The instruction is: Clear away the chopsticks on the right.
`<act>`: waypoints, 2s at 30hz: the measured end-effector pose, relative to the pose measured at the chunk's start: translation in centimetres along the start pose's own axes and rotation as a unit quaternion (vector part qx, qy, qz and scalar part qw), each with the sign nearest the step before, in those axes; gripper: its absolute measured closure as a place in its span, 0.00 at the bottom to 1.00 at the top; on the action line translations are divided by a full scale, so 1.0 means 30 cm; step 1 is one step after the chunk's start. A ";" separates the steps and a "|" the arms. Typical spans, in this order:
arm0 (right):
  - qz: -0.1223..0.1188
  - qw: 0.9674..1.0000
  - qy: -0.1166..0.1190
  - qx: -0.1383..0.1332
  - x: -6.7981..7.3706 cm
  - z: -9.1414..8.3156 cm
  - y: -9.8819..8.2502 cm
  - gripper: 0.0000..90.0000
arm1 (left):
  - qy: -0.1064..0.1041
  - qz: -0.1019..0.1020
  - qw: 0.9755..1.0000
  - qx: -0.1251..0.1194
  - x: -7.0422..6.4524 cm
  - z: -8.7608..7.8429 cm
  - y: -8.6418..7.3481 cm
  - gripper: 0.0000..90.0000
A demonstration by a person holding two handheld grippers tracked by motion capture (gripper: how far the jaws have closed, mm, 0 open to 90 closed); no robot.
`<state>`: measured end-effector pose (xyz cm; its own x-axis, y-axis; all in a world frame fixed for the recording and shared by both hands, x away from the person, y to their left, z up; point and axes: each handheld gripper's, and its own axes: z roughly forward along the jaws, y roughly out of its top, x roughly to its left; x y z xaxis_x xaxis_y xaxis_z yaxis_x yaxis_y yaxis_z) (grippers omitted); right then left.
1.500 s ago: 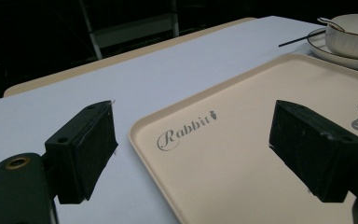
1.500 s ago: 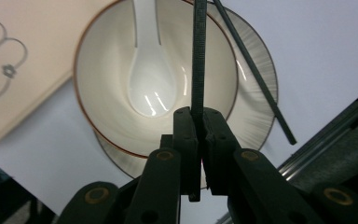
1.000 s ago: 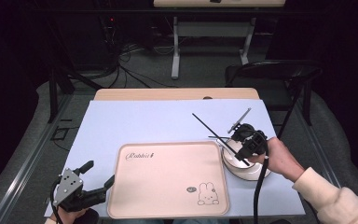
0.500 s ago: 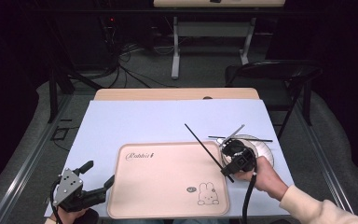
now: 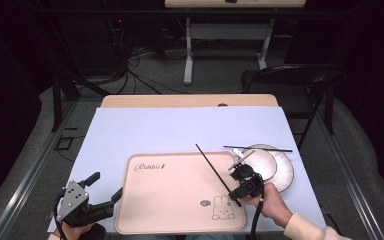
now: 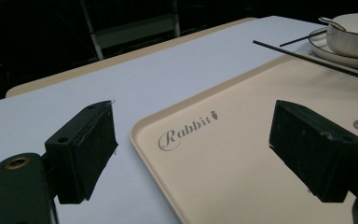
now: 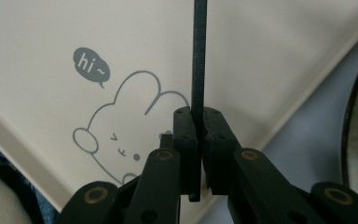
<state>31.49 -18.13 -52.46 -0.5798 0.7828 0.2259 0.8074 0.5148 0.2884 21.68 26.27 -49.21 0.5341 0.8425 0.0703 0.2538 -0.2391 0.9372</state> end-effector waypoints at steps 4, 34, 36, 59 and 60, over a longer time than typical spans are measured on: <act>0.006 1.000 -0.002 -0.005 0.005 0.015 -0.007 0.94 | 0.000 0.000 1.000 0.000 0.000 0.000 0.000 0.16; -0.016 0.999 -0.040 -0.023 0.053 0.002 -0.017 0.60 | 0.001 0.003 1.000 0.000 -0.003 0.001 0.000 0.16; -0.027 0.998 -0.042 -0.031 0.071 -0.012 -0.024 0.52 | 0.002 0.004 1.000 0.001 -0.004 0.001 0.001 0.16; -0.189 0.964 -0.144 -0.119 -0.079 -0.373 -0.046 0.00 | 0.003 0.002 1.000 0.000 -0.004 0.001 0.001 0.16; -0.193 0.964 -0.143 -0.114 -0.093 -0.386 -0.043 0.00 | 0.003 0.002 1.000 0.000 -0.004 0.001 0.001 0.16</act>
<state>30.79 -25.03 -42.68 -0.7519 0.6299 -0.1946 0.4739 0.7216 0.5047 21.65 26.15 -49.22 0.5304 0.8443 0.0763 0.2513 -0.2426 0.9370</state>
